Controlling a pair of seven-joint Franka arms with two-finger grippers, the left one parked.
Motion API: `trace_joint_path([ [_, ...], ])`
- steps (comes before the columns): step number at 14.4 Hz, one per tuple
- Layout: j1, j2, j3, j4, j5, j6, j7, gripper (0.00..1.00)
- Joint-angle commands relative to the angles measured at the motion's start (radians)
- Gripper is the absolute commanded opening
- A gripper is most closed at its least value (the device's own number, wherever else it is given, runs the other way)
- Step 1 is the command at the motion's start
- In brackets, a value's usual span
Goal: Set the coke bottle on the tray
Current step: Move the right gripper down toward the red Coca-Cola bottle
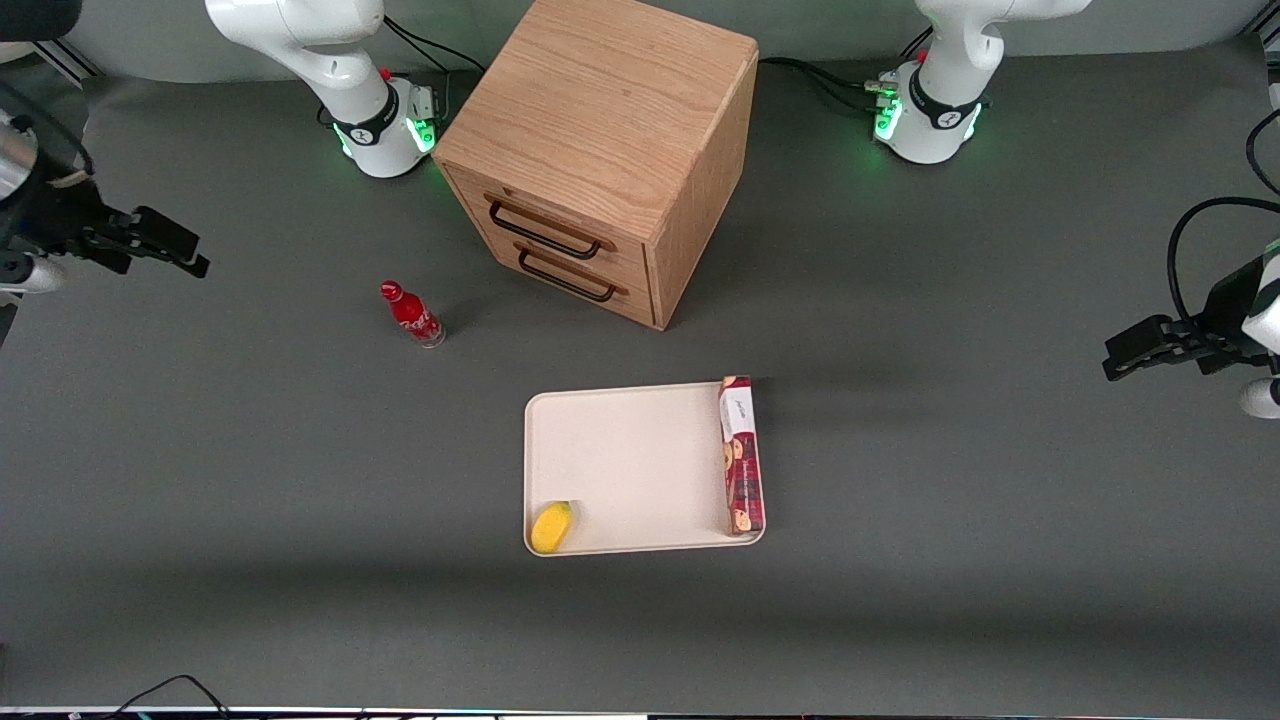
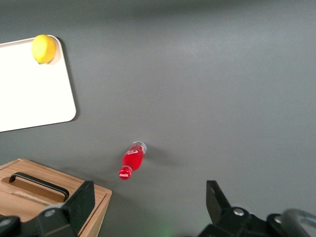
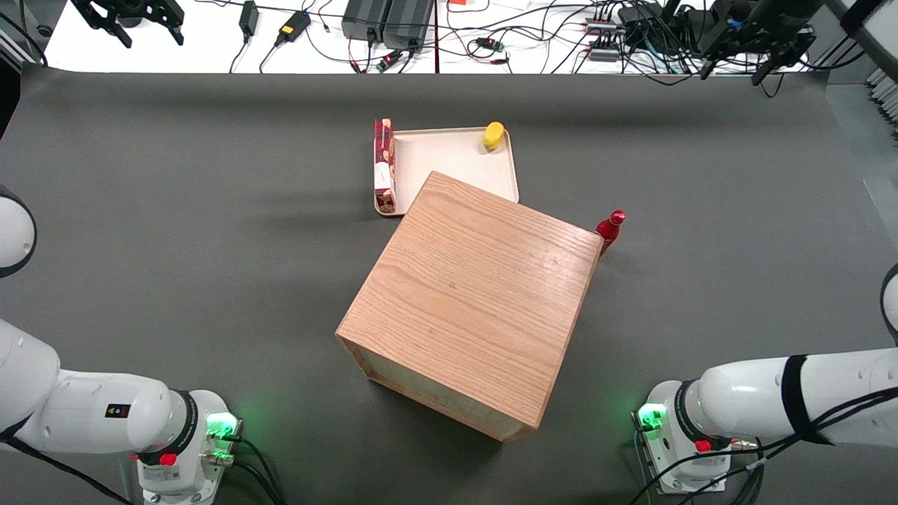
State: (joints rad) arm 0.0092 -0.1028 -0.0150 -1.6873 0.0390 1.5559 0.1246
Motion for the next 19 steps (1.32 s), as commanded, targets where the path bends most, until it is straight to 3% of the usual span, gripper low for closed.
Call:
trace_joint_path([
  [1, 0.014, 0.014, -0.008, 0.043, -0.016, -0.042, -0.017, 1.0],
  [5, 0.017, 0.021, 0.004, 0.047, -0.013, -0.065, -0.023, 1.0],
  [7, 0.026, 0.011, 0.088, 0.034, -0.008, -0.137, -0.01, 1.0],
  [10, 0.026, 0.0, 0.208, -0.067, -0.002, -0.117, 0.133, 1.0],
  [12, 0.023, -0.029, 0.25, -0.213, 0.002, -0.003, 0.17, 1.0],
  [16, 0.023, -0.101, 0.251, -0.602, 0.001, 0.396, 0.168, 1.0],
  [19, 0.021, -0.075, 0.251, -0.744, 0.001, 0.61, 0.178, 1.0],
])
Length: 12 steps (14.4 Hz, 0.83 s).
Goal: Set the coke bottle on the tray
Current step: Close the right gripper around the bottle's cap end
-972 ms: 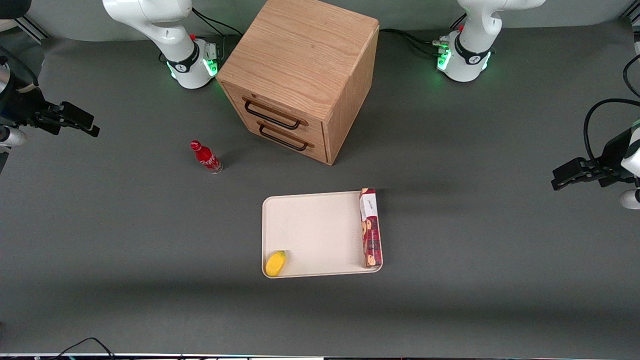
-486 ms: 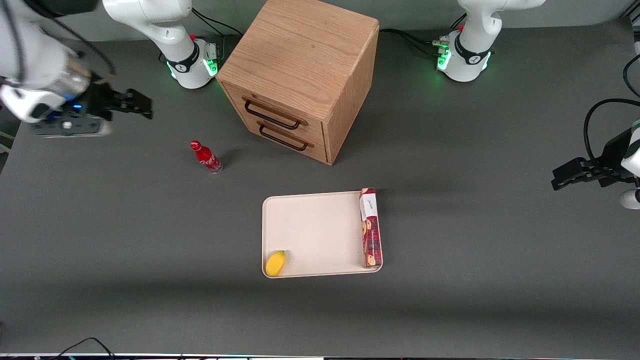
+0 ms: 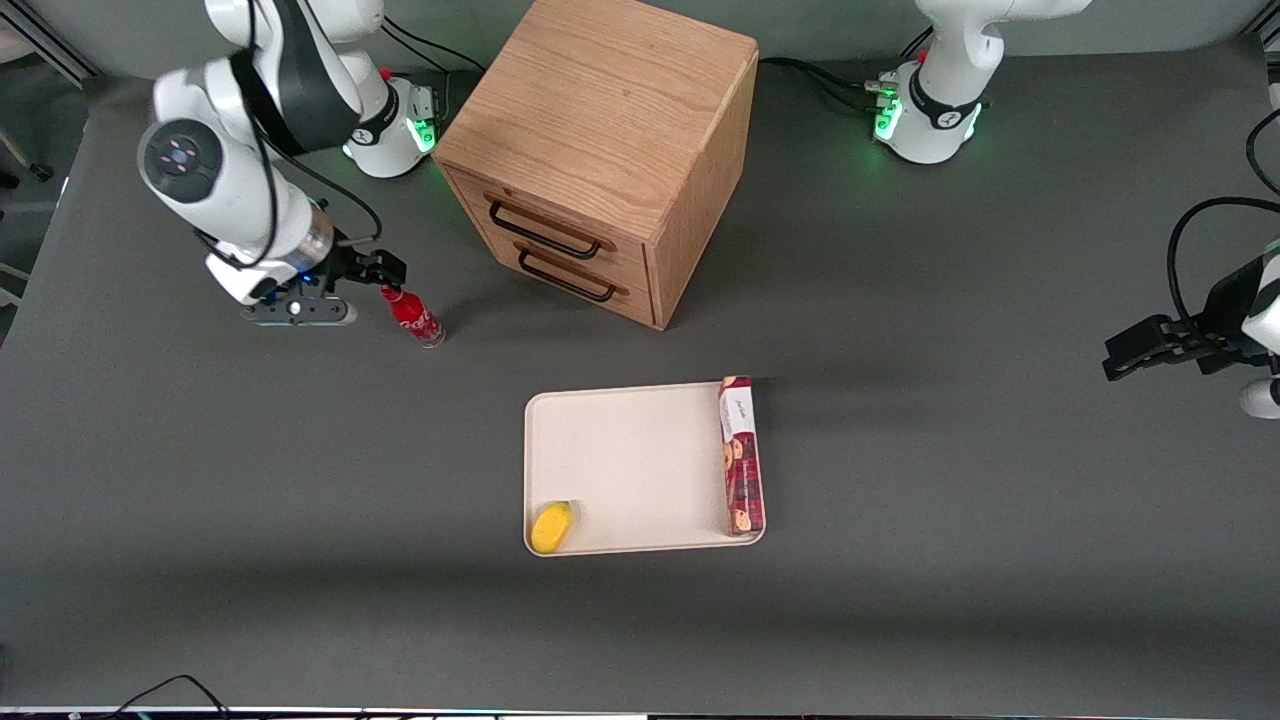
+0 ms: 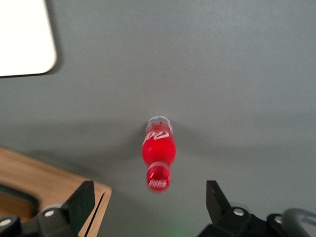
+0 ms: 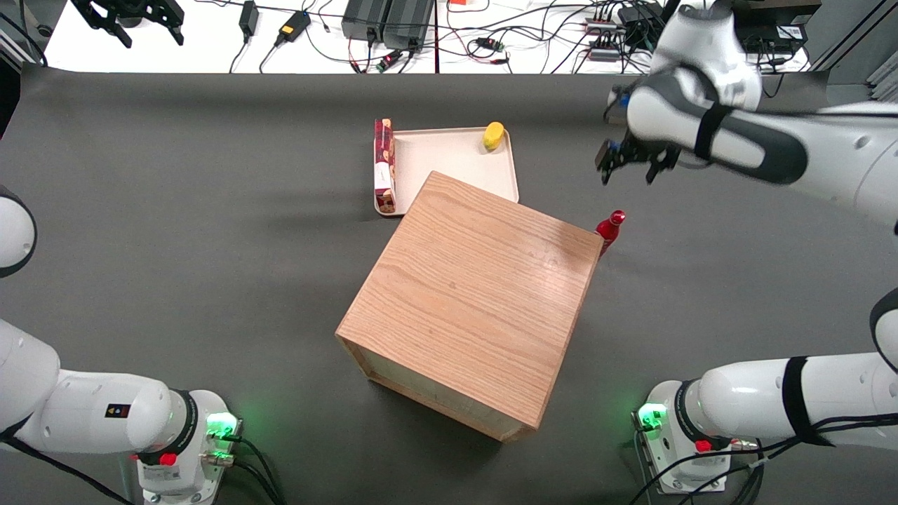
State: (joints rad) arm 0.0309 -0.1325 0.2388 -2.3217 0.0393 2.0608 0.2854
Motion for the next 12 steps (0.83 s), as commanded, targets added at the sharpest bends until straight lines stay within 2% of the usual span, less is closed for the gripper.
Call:
trace_joint_path([
  [1, 0.0, -0.038, -0.003, -0.14, 0.001, 0.148, 0.03, 1.0],
  [3, 0.004, -0.025, 0.019, -0.185, -0.001, 0.206, 0.083, 0.98],
  [4, 0.003, -0.025, 0.033, -0.197, 0.001, 0.226, 0.087, 0.94],
  [5, 0.004, -0.025, 0.034, -0.199, -0.001, 0.228, 0.087, 0.85],
  [6, 0.004, -0.025, 0.034, -0.2, -0.001, 0.228, 0.086, 0.7],
  [8, 0.004, -0.025, 0.045, -0.2, -0.007, 0.228, 0.086, 0.24],
  [9, 0.004, -0.025, 0.051, -0.199, -0.007, 0.228, 0.086, 0.09],
  [10, 0.004, -0.027, 0.051, -0.199, -0.009, 0.226, 0.084, 0.0],
  [12, 0.003, -0.03, 0.051, -0.194, -0.013, 0.219, 0.077, 0.0],
])
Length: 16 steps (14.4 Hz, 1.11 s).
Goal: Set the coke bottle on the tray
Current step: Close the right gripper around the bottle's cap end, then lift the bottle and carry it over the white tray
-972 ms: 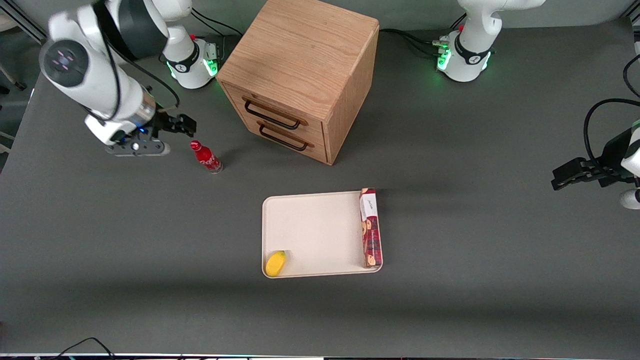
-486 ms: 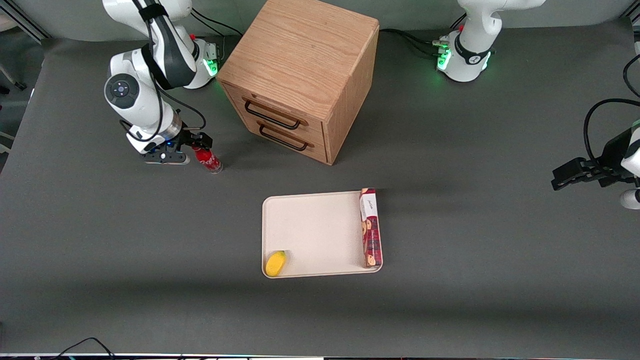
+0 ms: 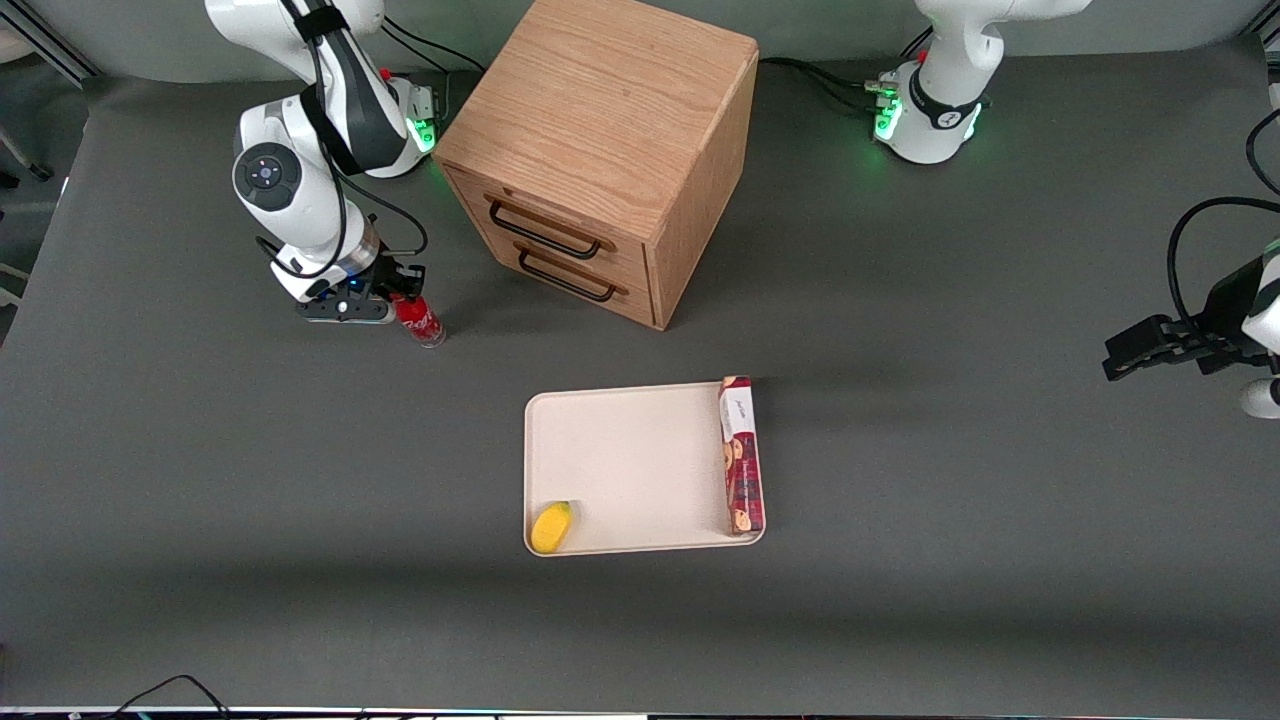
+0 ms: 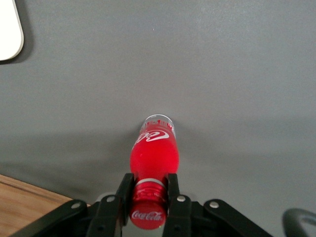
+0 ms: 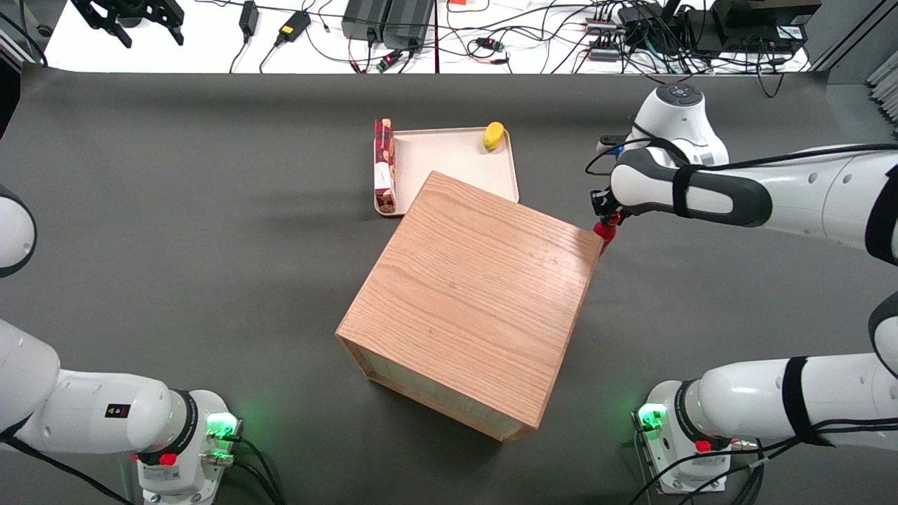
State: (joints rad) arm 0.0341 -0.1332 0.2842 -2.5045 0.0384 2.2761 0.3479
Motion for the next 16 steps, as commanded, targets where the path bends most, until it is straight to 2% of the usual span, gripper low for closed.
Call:
trace_joint_path([
  [1, -0.002, -0.035, 0.006, 0.001, -0.012, -0.016, 0.008, 0.0],
  [5, -0.014, -0.043, -0.029, 0.252, -0.018, -0.28, -0.097, 0.0],
  [7, -0.013, -0.019, -0.091, 0.439, -0.043, -0.444, -0.171, 0.0],
  [10, -0.007, 0.093, -0.092, 0.768, -0.043, -0.692, -0.193, 0.0],
  [12, -0.002, 0.221, -0.07, 1.029, -0.037, -0.855, -0.153, 0.0],
  [14, -0.003, 0.367, 0.013, 1.256, -0.037, -0.978, -0.026, 0.0],
  [16, -0.002, 0.455, 0.097, 1.351, -0.041, -0.994, 0.122, 0.0],
])
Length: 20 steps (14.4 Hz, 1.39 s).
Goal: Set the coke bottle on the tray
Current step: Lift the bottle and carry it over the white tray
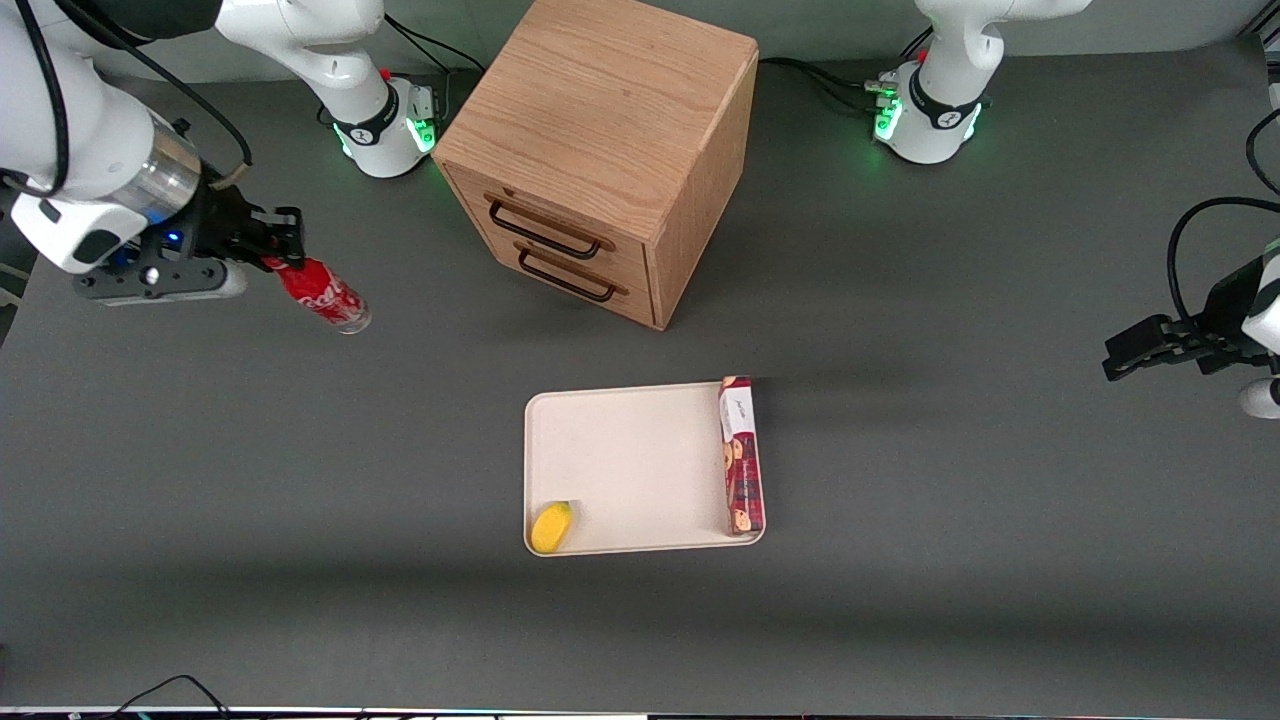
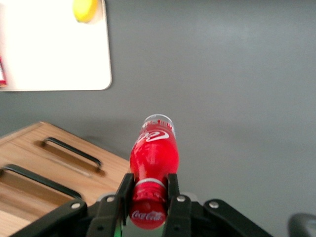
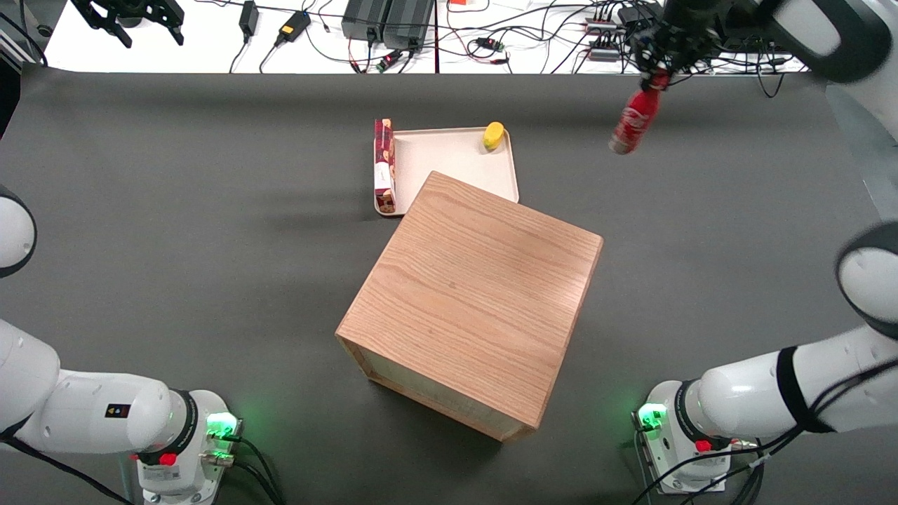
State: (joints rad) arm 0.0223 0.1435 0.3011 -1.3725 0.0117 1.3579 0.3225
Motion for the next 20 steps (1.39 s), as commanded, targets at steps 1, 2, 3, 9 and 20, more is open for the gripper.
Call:
trace_joint_path([
  [1, 0.013, 0.217, 0.116, 0.233, -0.016, -0.062, 0.212, 0.0],
  [2, 0.017, 0.263, 0.142, 0.242, -0.016, -0.019, 0.274, 0.0],
  [3, 0.028, 0.295, 0.156, 0.24, -0.025, 0.03, 0.314, 0.0],
  [9, 0.057, 0.536, 0.298, 0.208, -0.24, 0.328, 0.553, 0.0],
  [20, 0.054, 0.604, 0.328, 0.035, -0.461, 0.589, 0.684, 1.0],
])
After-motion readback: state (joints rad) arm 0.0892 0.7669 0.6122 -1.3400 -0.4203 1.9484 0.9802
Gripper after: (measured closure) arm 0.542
